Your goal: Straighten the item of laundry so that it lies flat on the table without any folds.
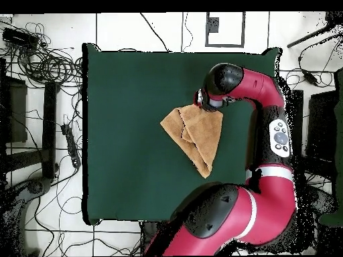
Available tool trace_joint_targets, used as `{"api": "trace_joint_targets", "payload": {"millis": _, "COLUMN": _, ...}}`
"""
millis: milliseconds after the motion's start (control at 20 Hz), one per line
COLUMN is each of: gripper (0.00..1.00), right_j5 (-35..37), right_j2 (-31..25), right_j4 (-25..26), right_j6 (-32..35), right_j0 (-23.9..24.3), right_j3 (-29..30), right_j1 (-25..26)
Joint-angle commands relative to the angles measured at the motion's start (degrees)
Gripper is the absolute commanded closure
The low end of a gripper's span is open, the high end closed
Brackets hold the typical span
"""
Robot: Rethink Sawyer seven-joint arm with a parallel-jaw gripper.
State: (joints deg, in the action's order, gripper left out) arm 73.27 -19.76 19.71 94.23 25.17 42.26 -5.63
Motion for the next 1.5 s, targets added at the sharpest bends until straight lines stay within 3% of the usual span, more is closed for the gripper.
{"api": "trace_joint_targets", "payload": {"millis": 50, "gripper": 1.00, "right_j5": 4.5, "right_j2": -2.5, "right_j4": 4.1, "right_j6": -16.5, "right_j0": -3.1, "right_j3": 0.7, "right_j1": 4.6}}
{"api": "trace_joint_targets", "payload": {"millis": 250, "gripper": 1.00, "right_j5": 10.2, "right_j2": -2.5, "right_j4": 3.5, "right_j6": -16.4, "right_j0": -3.2, "right_j3": -1.6, "right_j1": 3.7}}
{"api": "trace_joint_targets", "payload": {"millis": 550, "gripper": 1.00, "right_j5": 24.6, "right_j2": -2.9, "right_j4": 6.4, "right_j6": -20.8, "right_j0": -4.4, "right_j3": -11.7, "right_j1": 4.2}}
{"api": "trace_joint_targets", "payload": {"millis": 1050, "gripper": 1.00, "right_j5": 28.4, "right_j2": -4.0, "right_j4": 6.8, "right_j6": -24.6, "right_j0": -2.9, "right_j3": -12.6, "right_j1": 2.7}}
{"api": "trace_joint_targets", "payload": {"millis": 1500, "gripper": 1.00, "right_j5": 37.6, "right_j2": -6.8, "right_j4": 9.4, "right_j6": -25.1, "right_j0": -4.2, "right_j3": -21.7, "right_j1": 6.5}}
